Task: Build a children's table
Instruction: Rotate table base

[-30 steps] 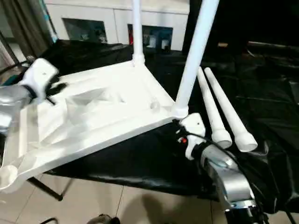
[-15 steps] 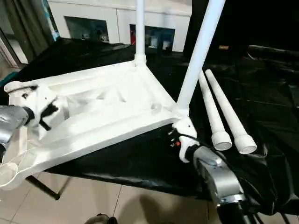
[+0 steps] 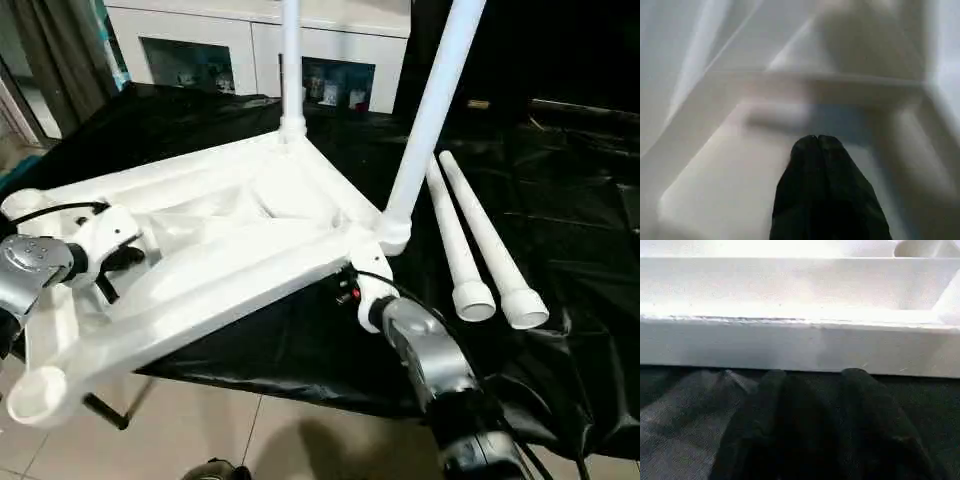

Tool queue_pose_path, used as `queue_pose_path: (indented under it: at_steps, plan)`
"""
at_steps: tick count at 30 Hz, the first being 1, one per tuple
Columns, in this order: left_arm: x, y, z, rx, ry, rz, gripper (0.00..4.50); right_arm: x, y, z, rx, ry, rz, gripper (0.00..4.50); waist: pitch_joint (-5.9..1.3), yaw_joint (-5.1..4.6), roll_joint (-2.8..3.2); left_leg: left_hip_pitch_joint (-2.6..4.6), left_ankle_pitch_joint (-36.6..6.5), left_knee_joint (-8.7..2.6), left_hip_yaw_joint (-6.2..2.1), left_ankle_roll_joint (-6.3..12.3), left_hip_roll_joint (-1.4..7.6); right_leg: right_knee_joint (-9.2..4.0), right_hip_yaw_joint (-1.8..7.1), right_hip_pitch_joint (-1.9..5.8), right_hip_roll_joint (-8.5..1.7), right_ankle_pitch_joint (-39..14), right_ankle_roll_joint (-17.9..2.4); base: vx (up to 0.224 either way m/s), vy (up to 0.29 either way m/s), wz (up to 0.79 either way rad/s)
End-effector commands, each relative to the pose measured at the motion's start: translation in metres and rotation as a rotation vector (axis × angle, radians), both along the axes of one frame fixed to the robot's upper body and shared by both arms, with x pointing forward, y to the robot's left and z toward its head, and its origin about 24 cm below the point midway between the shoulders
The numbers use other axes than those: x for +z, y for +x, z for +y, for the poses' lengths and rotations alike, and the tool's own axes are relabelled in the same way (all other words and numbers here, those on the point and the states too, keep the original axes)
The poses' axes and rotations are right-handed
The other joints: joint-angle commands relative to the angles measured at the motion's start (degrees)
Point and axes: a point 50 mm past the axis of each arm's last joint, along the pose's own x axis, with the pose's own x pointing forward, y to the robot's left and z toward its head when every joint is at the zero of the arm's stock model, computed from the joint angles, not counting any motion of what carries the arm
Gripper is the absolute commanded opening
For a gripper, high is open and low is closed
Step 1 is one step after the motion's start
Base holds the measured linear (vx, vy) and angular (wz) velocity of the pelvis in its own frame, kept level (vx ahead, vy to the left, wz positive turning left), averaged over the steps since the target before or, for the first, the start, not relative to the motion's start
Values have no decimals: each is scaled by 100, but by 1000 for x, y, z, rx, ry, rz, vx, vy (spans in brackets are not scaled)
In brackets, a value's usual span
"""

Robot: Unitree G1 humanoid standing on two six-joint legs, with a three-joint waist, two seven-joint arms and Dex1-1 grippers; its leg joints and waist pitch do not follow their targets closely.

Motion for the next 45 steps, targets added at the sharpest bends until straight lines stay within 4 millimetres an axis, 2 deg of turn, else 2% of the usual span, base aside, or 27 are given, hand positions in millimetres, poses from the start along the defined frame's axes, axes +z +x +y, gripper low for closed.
queue_pose_path:
  at_steps: [1, 2, 3, 6, 7, 10, 12, 14, 18, 22, 24, 25, 27, 28, 29, 30, 31, 32, 33, 34, 36, 37, 38, 39, 40, 42, 45]
  plan:
    - [-2, -5, -17, -152, -45, 45, 0, 1, 4, 3, 11, -4, -6, 161, -395, -15, 98, 227, -1814, -480, -270, -397, 470, -329, 324, 192, -566, -992, -1270, 0, 0, 0]
    - [-2, -7, -20, -185, -55, 58, 0, 2, 5, 4, 15, -6, -9, 141, -394, -17, 81, 228, -1825, -487, -260, -398, 466, -336, 322, 191, -558, -1006, -1275, 0, 0, 0]
    - [-2, -7, -20, -185, -55, 58, 0, 2, 5, 4, 15, -6, -9, 136, -394, -16, 92, 235, -1832, -484, -254, -411, 469, -325, 323, 182, -550, -994, -1282, 0, 0, 0]
    - [-2, -12, -33, -276, -101, 96, 0, 3, 9, 5, 18, -6, -18, 111, -384, -9, 63, 237, -1872, -480, -242, -381, 457, -340, 328, 174, -555, -1135, -1262, 0, 0, 0]
    - [-2, -12, -33, -276, -101, 96, 0, 3, 9, 5, 18, -6, -18, 91, -381, -12, 79, 240, -1890, -481, -253, -394, 468, -344, 334, 176, -569, -1221, -1263, 0, 0, 0]
    - [-1, -22, -61, -429, -199, 177, 0, 2, 12, 5, 22, -4, -26, 81, -370, -20, 64, 243, -1956, -488, -251, -425, 468, -358, 337, 169, -570, -1425, -1253, 0, 0, 0]
    - [-1, -26, -69, -472, -217, 201, 0, 3, 12, 5, 25, -4, -28, 63, -376, -14, 63, 249, -1870, -489, -242, -422, 480, -347, 341, 170, -558, -1372, -1258, 0, 0, 0]
    - [0, -34, -81, -547, -250, 245, 0, 4, 13, 5, 28, -4, -33, 39, -393, -8, 58, 229, -1715, -476, -232, -368, 470, -315, 338, 198, -554, -1145, -1292, 0, 0, 0]
    - [2, -44, -102, -651, -302, 293, 0, 5, 15, 1, 25, -12, -41, 16, -387, -25, 35, 196, -1557, -464, -217, -261, 453, -307, 332, 215, -531, -1096, -1327, 0, 0, 0]
    - [1, -41, -116, -680, -302, 263, 0, 6, 17, -4, 20, -30, -52, 7, -357, -75, 27, 207, -1789, -456, -226, -257, 428, -385, 335, 200, -528, -1651, -1206, 0, 0, 0]
    - [1, -41, -116, -680, -302, 263, 0, 6, 17, -4, 20, -30, -52, 7, -357, -79, 21, 223, -1850, -453, -233, -272, 427, -406, 339, 194, -537, -1820, -1150, 0, 0, 0]
    - [2, -29, -125, -658, -258, 169, 0, 10, 17, -10, 31, -70, -80, 7, -348, -115, 34, 205, -1881, -465, -240, -277, 419, -425, 334, 196, -506, -1924, -1079, 0, 0, 0]
    - [4, -23, -126, -637, -230, 128, 0, 14, 17, -14, 42, -94, -100, 7, -360, -107, 15, 256, -1941, -452, -237, -294, 418, -439, 335, 173, -492, -1937, -1013, 0, 0, 0]
    - [5, -20, -127, -624, -213, 104, 0, 17, 17, -16, 50, -110, -112, 7, -350, -106, 12, 226, -1924, -451, -245, -269, 416, -437, 337, 190, -508, -1938, -1016, 0, 0, 0]
    - [7, -16, -126, -615, -187, 80, 0, 21, 16, -20, 61, -121, -129, 7, -351, -104, 63, 204, -1906, -461, -266, -266, 414, -431, 331, 217, -523, -1966, -1004, 0, 0, 0]
    - [8, -13, -124, -602, -162, 64, 0, 27, 15, -24, 69, -129, -143, 7, -365, -104, 26, 214, -1910, -460, -262, -251, 420, -438, 325, 213, -494, -1946, -934, 0, 0, 0]
    - [9, -9, -122, -595, -123, 46, 0, 33, 13, -30, 75, -133, -159, 7, -349, -100, 39, 220, -1929, -456, -256, -203, 407, -448, 329, 196, -472, -1935, -899, 0, 0, 0]
    - [10, -7, -120, -591, -98, 34, 0, 37, 12, -33, 80, -136, -169, 7, -360, -100, 28, 217, -1923, -460, -259, -206, 415, -438, 329, 214, -486, -1923, -886, 0, 0, 0]
    - [10, -3, -117, -577, -61, 16, 0, 42, 12, -38, 68, -141, -184, 7, -361, -89, 96, 214, -1889, -454, -272, -195, 409, -437, 328, 211, -489, -1895, -880, 0, 0, 0]
    - [10, 1, -115, -556, -29, -5, 0, 45, 12, -42, 54, -152, -196, 7, -365, -115, 45, 206, -1897, -452, -265, -200, 403, -433, 323, 220, -483, -1864, -895, 0, 0, 0]
    - [10, 5, -112, -528, 4, -27, 0, 47, 12, -46, 40, -164, -208, 7, -359, -134, 55, 188, -1902, -445, -270, -196, 387, -449, 310, 226, -481, -1915, -906, 0, 0, 0]
    - [9, 9, -108, -503, 44, -51, 0, 50, 12, -48, 25, -168, -218, 7, -365, -140, 86, 210, -1963, -439, -269, -210, 385, -470, 309, 214, -474, -1947, -899, 0, 0, 0]
    - [9, 12, -106, -490, 69, -68, 0, 52, 12, -50, 17, -170, -224, 7, -377, -148, 62, 186, -1877, -435, -283, -194, 387, -434, 303, 246, -486, -1817, -952, 0, 0, 0]
    - [9, 12, -106, -490, 69, -68, 0, 52, 12, -50, 17, -170, -224, 7, -373, -152, 60, 173, -1836, -433, -277, -167, 379, -441, 301, 244, -476, -1790, -958, 0, 0, 0]
    - [9, 16, -102, -458, 121, -107, 0, 54, 13, -52, 5, -173, -234, 7, -389, -142, 89, 189, -1781, -418, -275, -148, 384, -432, 303, 237, -484, -1703, -1000, 0, 0, 0]
    - [12, 26, -96, -394, 197, -217, 0, 61, 11, -53, -10, -164, -253, 7, -387, -145, 102, 200, -1811, -415, -272, -126, 382, -433, 298, 236, -450, -1534, -1006, 0, 0, 0]
    - [17, 32, -96, -355, 199, -303, 0, 66, 8, -53, -7, -152, -260, 7, -401, -123, 80, 173, -1614, -402, -277, -35, 381, -401, 289, 266, -455, -1302, -1003, 0, 0, 0]
